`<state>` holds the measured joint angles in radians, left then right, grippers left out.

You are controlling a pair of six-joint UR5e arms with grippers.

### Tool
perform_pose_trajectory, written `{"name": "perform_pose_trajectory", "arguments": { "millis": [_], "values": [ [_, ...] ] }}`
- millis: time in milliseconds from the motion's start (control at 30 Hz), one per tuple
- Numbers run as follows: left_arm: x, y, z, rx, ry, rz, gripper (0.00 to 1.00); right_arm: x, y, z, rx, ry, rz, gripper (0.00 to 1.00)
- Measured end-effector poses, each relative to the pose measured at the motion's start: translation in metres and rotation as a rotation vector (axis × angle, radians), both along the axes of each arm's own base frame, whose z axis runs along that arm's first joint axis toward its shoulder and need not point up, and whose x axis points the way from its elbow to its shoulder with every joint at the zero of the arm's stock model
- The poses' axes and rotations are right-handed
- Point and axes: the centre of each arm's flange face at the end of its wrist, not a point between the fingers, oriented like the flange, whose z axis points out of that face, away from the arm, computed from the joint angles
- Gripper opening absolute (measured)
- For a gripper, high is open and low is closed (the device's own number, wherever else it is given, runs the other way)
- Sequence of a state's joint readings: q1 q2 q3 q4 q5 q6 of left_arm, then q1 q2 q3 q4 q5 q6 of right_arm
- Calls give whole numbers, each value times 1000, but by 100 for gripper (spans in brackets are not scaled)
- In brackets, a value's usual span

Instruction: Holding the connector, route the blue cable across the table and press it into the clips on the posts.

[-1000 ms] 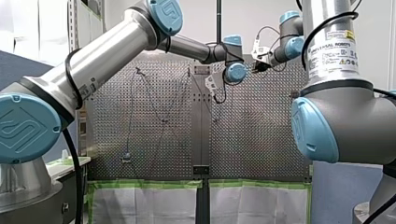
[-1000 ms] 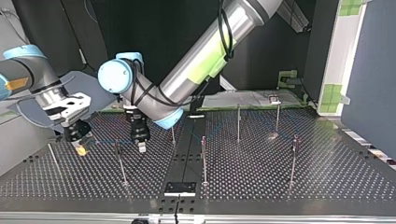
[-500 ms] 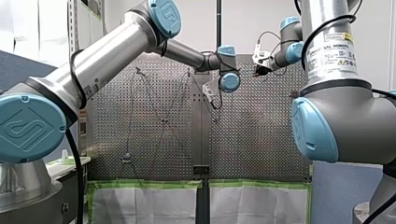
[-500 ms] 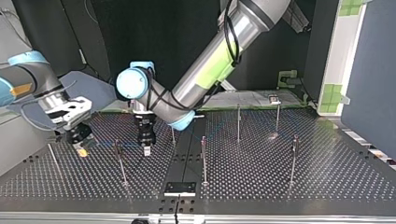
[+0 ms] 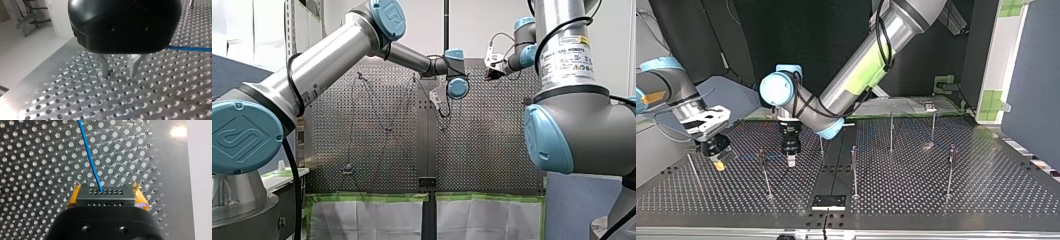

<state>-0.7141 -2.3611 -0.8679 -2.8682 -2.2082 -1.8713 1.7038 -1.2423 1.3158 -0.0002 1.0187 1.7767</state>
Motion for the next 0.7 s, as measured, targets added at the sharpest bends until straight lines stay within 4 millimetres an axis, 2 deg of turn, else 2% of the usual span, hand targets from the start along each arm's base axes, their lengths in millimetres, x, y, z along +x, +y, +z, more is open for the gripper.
{"name": "perform_pose_trajectory", "arguments": {
  "millis": [33,67,467,700],
  "values": [
    [-1,-1,0,2,5,-3,95,0,0,0,0,0,0,0],
    [-2,-1,-1,3,9,-5,100,0,0,0,0,0,0,0],
    [-14,-6,-5,16,59,-46,100,0,0,-1,1,1,0,0],
    [-22,-2,7,2,87,-54,100,0,-1,-2,3,2,0,0]
  ]
}}
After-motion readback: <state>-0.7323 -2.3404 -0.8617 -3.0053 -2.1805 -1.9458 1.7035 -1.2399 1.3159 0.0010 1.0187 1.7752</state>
